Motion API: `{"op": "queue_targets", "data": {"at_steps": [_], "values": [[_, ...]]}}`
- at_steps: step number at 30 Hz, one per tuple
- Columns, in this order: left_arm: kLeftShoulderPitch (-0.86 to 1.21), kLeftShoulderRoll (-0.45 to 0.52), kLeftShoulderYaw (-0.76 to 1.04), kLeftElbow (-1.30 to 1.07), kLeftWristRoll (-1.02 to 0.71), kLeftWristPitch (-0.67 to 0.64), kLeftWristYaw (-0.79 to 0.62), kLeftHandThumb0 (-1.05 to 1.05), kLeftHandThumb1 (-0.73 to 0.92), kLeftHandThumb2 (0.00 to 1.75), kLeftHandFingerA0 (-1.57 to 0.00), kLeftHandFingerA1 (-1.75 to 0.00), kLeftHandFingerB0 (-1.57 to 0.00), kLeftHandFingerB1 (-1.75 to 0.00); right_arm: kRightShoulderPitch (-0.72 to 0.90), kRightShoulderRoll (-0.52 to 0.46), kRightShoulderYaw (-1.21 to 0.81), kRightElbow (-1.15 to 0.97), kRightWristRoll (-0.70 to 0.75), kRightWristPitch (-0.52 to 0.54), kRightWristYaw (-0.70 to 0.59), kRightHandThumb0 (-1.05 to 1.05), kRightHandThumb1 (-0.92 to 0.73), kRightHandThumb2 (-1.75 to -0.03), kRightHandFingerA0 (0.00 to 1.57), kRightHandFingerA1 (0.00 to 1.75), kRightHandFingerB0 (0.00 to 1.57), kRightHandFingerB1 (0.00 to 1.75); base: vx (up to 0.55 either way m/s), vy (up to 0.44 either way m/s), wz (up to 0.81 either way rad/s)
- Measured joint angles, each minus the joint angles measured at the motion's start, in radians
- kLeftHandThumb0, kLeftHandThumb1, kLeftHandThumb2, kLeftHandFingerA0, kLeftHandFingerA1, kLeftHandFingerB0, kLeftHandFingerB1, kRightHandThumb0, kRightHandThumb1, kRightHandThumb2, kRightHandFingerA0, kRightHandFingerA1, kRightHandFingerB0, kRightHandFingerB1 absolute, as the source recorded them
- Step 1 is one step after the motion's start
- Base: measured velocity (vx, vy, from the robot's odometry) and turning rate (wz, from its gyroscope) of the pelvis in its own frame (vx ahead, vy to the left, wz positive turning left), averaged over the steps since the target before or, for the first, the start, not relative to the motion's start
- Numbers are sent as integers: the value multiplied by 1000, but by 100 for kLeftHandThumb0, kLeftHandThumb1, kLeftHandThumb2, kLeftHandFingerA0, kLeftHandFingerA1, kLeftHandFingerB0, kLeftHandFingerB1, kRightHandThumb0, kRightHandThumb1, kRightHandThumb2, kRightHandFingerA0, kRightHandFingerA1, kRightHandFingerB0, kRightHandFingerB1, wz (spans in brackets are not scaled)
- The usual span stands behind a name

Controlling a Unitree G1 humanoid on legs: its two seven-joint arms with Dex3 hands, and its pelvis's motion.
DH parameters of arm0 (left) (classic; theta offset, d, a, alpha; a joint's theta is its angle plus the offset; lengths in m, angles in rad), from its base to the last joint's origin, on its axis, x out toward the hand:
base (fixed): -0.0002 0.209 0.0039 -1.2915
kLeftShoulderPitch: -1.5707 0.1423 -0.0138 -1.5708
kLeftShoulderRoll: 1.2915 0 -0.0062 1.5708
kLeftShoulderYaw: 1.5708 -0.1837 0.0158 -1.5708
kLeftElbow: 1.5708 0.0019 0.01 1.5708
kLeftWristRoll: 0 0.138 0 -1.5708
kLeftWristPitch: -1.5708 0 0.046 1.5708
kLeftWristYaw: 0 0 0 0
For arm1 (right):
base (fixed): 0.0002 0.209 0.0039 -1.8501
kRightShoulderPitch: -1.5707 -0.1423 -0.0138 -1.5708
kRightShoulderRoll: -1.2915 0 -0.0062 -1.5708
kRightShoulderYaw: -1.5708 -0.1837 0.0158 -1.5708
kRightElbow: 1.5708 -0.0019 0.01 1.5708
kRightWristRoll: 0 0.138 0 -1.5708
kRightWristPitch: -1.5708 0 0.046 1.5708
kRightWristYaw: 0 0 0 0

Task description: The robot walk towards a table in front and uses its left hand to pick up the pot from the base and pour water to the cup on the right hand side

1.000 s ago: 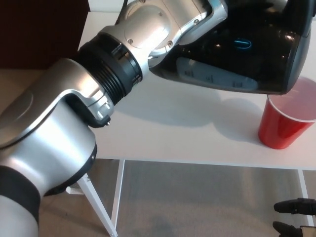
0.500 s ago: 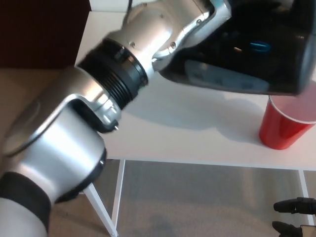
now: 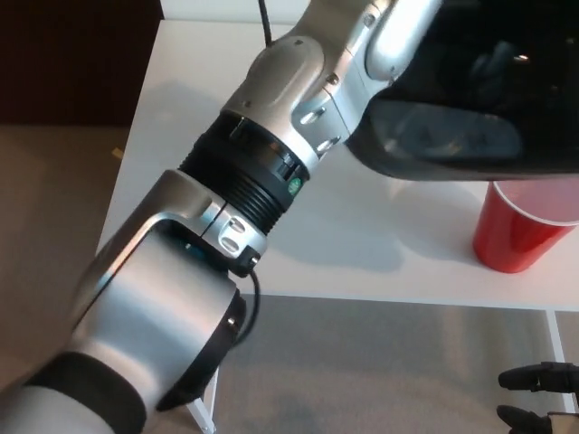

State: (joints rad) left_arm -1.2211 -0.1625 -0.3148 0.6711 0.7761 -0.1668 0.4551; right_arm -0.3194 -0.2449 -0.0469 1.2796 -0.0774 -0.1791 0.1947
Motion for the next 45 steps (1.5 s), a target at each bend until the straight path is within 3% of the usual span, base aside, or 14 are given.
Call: {"op": "queue_targets", "data": {"at_steps": [2, 3, 5, 11, 15, 19, 20, 22, 23, 33, 42, 43, 44, 45], "values": [[8, -4, 44, 0, -28, 12, -15, -7, 78, 72, -92, -162, -73, -101, 0, 1, 0, 0, 0, 0, 0, -54, -28, -54, 99, 76, 79, 63, 0, 0, 0], [12, -4, 64, 0, -41, 16, -21, -8, 76, 74, -81, -167, -65, -133, 0, 2, 0, 0, 0, 0, 0, -52, -28, -52, 98, 77, 79, 62, 0, 0, 0], [25, -5, 113, 0, -72, 28, -36, -8, 77, 76, -76, -169, -62, -131, 0, 2, 0, 0, 0, 0, 0, -55, -15, -72, 96, 84, 67, 66, 0, 0, 0], [79, -6, 253, 0, -162, 70, -77, -12, 77, 72, -90, -150, -69, -95, 0, 3, 0, 1, 0, 0, 0, -56, -29, -53, 96, 77, 77, 62, 0, 0, 0], [134, -11, 366, 0, -237, 109, -107, -12, 77, 65, -85, -169, -67, -128, 0, 3, 0, 1, 0, 0, 0, -58, -32, -52, 100, 77, 79, 61, 0, 0, 0], [180, -13, 450, 0, -288, 140, -126, -11, 83, 63, -77, -174, -57, -122, 0, 3, 4, 1, -1, 0, 0, -57, -30, -52, 101, 79, 77, 61, 0, 0, 0], [193, -15, 476, 0, -303, 150, -131, -17, 66, 91, -112, -141, -69, -106, -1, 4, 5, 1, -1, 0, 0, -59, -32, -52, 102, 79, 76, 60, 0, 0, 0], [225, -21, 529, 1, -337, 171, -144, -17, 66, 91, -112, -141, -69, -106, -1, 4, 8, 1, -2, 0, -1, -59, -32, -52, 102, 79, 76, 60, 0, 0, 0], [240, -24, 552, 1, -352, 180, -149, -9, 84, 64, -80, -172, -59, -123, -1, 4, 10, 1, -2, 0, -1, -59, -30, -52, 101, 79, 76, 61, 0, 0, 0], [332, -47, 726, 31, -510, 246, -201, -8, 78, 69, -86, -158, -71, -107, -3, 4, 30, 1, -12, 0, -4, -60, -18, -73, 98, 83, 68, 65, 0, 0, 0], [336, -55, 770, 99, -644, 257, -212, -10, 76, 74, -90, -149, -75, -122, -10, 2, 36, 1, -22, 0, -5, -55, -31, -53, 102, 79, 77, 62, 0, 0, 0], [336, -55, 767, 104, -656, 257, -212, -15, 78, 65, -88, -135, -75, -77, -12, 2, 36, 0, -23, 0, -5, -58, -32, -52, 104, 79, 78, 60, 0, 0, 0], [336, -55, 765, 106, -662, 257, -212, -15, 78, 65, -88, -135, -75, -77, -13, 2, 36, 0, -23, 0, -5, -58, -32, -52, 104, 79, 78, 60, 0, 0, 0], [336, -53, 759, 110, -674, 257, -212, -44, 68, 60, -66, -61, -32, -31, -16, 2, 37, -1, -26, 0, -5, -58, -30, -53, 102, 78, 78, 60, 0, 0, 0]]}}
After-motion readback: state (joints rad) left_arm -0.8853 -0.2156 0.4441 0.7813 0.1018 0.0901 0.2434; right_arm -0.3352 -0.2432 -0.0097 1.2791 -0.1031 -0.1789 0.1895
